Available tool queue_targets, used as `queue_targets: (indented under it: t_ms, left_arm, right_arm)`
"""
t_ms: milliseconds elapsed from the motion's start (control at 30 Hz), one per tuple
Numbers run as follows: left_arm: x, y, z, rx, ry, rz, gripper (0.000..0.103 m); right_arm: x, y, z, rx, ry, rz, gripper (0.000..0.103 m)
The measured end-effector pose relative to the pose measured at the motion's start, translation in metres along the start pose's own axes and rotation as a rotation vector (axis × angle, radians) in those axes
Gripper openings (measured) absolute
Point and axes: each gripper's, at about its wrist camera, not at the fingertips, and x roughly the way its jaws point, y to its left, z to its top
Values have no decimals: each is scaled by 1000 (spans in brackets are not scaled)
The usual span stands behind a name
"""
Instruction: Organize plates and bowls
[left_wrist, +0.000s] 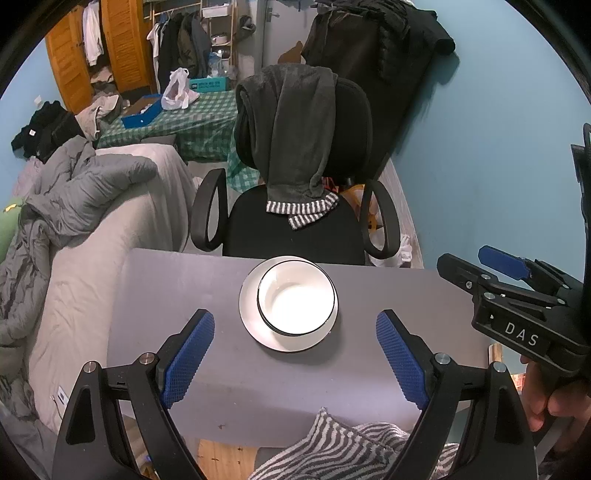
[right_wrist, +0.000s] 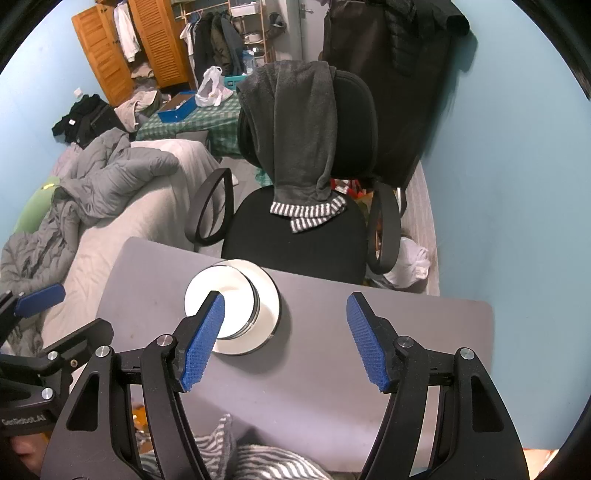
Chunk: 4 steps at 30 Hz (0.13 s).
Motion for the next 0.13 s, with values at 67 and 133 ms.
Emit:
queue_targets:
  t_ms: [67, 133]
  left_arm:
    - [0, 0, 0, 0, -1, 1, 91]
    - [1, 0, 0, 2, -1, 3, 91]
  right_arm:
    - [0, 0, 0, 1, 0, 1, 68]
    - [0, 2, 0, 1, 1, 2, 68]
